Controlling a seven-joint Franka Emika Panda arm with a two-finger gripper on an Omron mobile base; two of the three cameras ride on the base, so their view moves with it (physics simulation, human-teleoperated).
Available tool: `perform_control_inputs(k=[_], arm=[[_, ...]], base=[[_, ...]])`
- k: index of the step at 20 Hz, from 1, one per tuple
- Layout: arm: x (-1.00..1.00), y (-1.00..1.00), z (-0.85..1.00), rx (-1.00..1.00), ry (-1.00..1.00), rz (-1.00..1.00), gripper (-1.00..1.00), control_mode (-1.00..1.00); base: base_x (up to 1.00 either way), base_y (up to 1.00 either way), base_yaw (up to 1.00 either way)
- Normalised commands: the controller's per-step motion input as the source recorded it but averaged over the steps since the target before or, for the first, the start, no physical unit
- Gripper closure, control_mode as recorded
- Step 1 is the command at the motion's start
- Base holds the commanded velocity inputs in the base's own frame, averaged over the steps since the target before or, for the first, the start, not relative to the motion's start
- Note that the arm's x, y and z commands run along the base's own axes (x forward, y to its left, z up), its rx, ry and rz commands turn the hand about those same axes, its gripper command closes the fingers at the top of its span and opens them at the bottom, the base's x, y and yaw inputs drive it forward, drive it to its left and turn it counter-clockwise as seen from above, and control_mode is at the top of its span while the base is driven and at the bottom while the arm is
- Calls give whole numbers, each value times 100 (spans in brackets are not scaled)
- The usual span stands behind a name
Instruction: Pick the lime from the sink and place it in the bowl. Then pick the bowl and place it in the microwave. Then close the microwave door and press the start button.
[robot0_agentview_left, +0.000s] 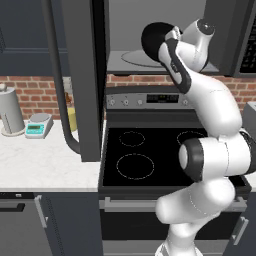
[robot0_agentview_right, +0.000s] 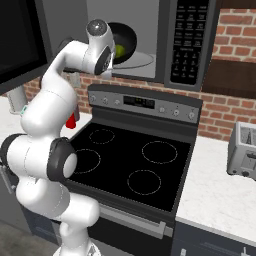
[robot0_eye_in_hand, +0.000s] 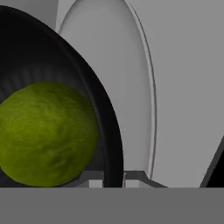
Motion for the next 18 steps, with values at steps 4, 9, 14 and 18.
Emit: perform_control_inputs(k=[4, 9, 14, 18], arm=[[45, 0, -10, 0, 2, 4, 100, -100], [36, 0, -14, 0, 1, 4, 100, -100], [30, 0, -12, 0, 2, 2, 100, -100], [21, 0, -7, 0, 0, 0, -100, -100]], base=[[0, 0, 0], [0, 0, 0], [0, 0, 0], [0, 0, 0]])
